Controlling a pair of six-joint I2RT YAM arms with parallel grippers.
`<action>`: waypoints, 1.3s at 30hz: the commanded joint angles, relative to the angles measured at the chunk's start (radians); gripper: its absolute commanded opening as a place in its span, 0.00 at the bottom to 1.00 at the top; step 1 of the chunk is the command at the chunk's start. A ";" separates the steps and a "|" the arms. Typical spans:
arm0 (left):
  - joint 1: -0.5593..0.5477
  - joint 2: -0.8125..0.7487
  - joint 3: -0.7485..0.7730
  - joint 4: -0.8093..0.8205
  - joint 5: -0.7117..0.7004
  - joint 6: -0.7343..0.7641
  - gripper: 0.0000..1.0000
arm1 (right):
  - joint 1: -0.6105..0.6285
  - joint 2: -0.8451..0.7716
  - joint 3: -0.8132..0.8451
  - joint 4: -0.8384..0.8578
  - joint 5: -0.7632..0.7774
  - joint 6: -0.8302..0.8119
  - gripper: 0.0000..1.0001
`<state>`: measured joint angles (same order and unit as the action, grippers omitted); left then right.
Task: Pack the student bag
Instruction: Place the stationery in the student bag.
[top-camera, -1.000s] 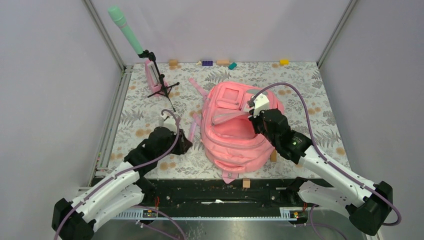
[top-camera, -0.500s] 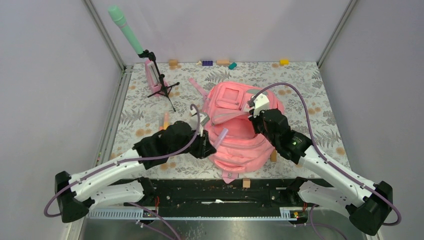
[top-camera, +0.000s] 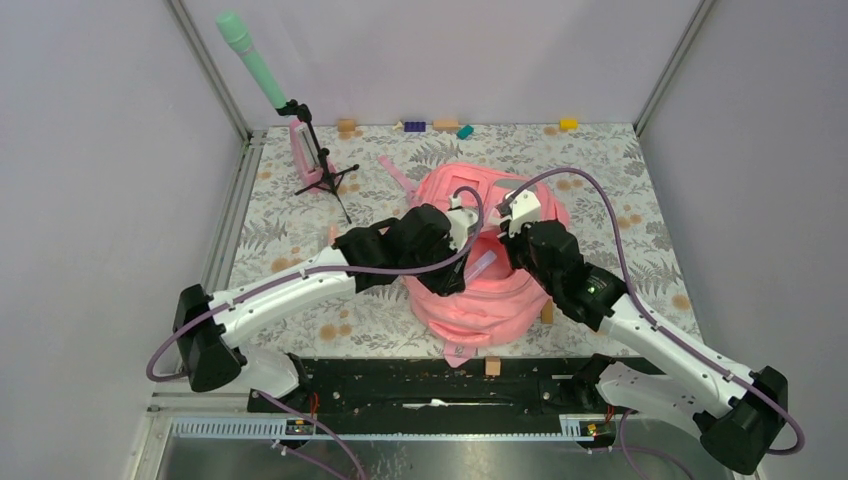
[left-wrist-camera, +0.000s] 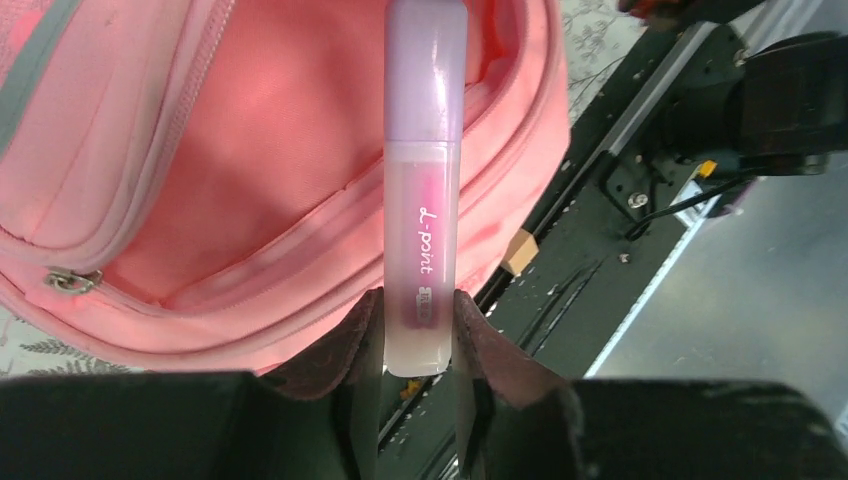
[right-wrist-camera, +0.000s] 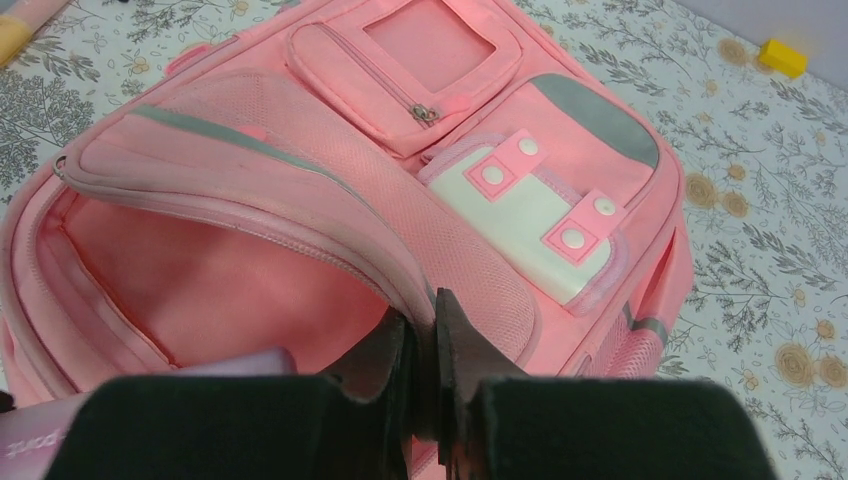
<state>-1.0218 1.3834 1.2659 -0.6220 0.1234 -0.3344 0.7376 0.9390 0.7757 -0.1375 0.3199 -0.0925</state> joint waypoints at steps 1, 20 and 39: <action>0.025 0.036 0.062 -0.083 0.002 0.110 0.01 | -0.015 -0.068 0.022 0.127 0.036 0.015 0.00; 0.072 0.116 0.025 0.221 -0.120 0.464 0.00 | -0.016 -0.066 0.016 0.129 0.022 0.025 0.00; 0.075 0.105 -0.076 0.359 -0.185 0.483 0.57 | -0.015 -0.058 0.015 0.129 0.019 0.029 0.00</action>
<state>-0.9588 1.5517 1.2213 -0.3702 0.0044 0.1596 0.7265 0.9138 0.7555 -0.1242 0.3084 -0.0849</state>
